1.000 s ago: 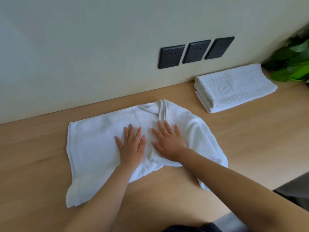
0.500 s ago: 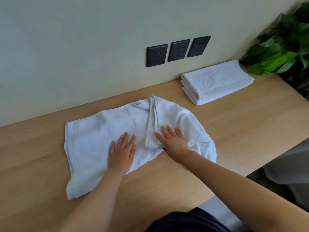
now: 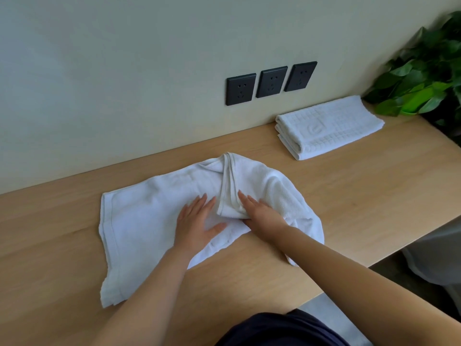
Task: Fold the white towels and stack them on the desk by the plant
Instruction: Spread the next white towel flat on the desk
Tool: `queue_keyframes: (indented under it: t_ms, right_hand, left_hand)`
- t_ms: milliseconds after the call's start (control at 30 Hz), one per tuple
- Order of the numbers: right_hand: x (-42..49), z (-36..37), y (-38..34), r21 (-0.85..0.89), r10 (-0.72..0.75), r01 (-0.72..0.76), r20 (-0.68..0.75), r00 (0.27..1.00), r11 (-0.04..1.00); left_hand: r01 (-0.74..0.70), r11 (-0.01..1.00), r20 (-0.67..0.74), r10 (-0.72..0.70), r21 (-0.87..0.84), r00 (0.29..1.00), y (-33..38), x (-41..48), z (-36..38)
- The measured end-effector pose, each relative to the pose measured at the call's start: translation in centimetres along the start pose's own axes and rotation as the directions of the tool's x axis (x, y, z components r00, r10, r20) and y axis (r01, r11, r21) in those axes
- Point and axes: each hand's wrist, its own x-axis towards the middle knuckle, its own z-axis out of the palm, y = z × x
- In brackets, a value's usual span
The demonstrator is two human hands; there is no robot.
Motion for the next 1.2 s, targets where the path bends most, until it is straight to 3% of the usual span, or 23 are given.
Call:
queue_keyframes:
  t_ms: [67,133,233,433,567,700,833,967,1033,1133,1200]
  right_hand:
    - [-0.3,-0.8,0.4,0.016,0.040,-0.039,-0.062,0.997,0.999]
    - [-0.7,-0.9,1.1,-0.114,0.031,-0.045,-0.125,0.992,0.992]
    - [-1.4,-1.0,2.6,-0.178,0.025,-0.056,-0.172,0.985,0.982]
    - [-1.0,-2.3,4.5,0.092,0.019,0.008,-0.287,0.958,0.996]
    - [0.0,-4.0,5.5,0.320,0.123,0.023,-0.429,0.895,0.947]
    - [-0.4,-4.9,6.7,0.519,0.219,0.005,-0.369,0.903,0.855]
    - [-0.3,-5.0,8.6,0.548,0.356,-0.102,-0.380,0.854,0.830]
    - [2.4,-8.4,11.6,0.492,0.372,-0.123,-0.448,0.813,0.862]
    - [4.3,-10.4,13.3,0.420,0.389,-0.174,-0.507,0.769,0.891]
    - [6.6,-11.9,14.7,0.362,0.467,-0.303,-0.574,0.672,0.882]
    - [7.6,-11.2,14.5,0.320,0.445,-0.310,-0.605,0.660,0.895]
  left_hand:
    - [-0.073,0.983,0.050,0.083,-0.168,0.995,2.0,1.9,-0.6]
    - [-0.100,0.942,0.098,0.138,-0.319,0.985,3.2,3.2,-0.9]
    - [-0.137,0.904,0.167,0.221,-0.406,0.961,4.0,4.4,-0.6]
    - [-0.098,0.838,0.147,0.207,-0.537,0.967,5.7,6.5,0.2]
    - [-0.073,0.771,0.068,0.149,-0.633,0.986,8.8,9.2,-1.0]
    - [-0.073,0.718,-0.022,0.081,-0.692,0.997,10.7,12.7,-1.2]
    - [-0.153,0.743,-0.125,0.094,-0.651,0.988,12.3,16.2,-0.9]
    - [-0.209,0.782,-0.266,0.057,-0.588,0.962,13.9,20.0,-0.6]
    - [-0.226,0.854,-0.383,0.034,-0.469,0.923,14.8,21.9,-0.6]
    - [-0.115,0.949,-0.443,-0.028,-0.293,0.896,15.0,23.5,-0.1]
    - [-0.073,0.980,-0.402,-0.008,-0.187,0.915,14.1,22.7,1.1]
